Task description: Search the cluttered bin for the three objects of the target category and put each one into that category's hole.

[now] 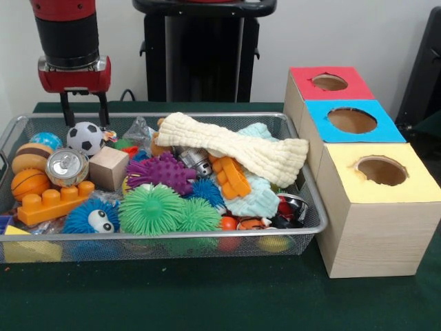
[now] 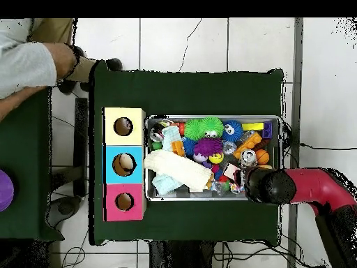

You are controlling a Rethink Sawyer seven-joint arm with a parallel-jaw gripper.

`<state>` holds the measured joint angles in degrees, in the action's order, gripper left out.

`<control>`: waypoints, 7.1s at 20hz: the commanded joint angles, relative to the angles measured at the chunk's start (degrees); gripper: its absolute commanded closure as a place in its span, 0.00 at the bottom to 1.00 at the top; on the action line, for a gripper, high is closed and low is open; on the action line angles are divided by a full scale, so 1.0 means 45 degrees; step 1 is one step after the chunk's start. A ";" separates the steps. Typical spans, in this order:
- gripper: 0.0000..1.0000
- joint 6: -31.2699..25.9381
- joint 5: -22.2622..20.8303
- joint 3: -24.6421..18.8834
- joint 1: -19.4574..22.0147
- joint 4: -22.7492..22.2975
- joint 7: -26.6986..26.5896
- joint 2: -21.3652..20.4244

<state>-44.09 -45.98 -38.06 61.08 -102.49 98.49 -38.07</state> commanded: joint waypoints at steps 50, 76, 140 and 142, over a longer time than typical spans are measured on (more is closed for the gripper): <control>0.00 0.6984 -0.2164 0.4941 -0.2708 -0.1664 0.1535 0.2790; 0.00 0.6854 -0.1342 0.4728 -0.2710 -0.1553 0.0497 0.2320; 1.00 0.1713 0.6114 0.3380 -0.5427 -0.5051 0.0407 -0.5142; 1.00 0.1470 0.6429 0.3421 -0.5791 -0.4943 0.0620 -0.5332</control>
<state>-30.27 -21.08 -19.97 37.06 -124.69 98.49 -59.70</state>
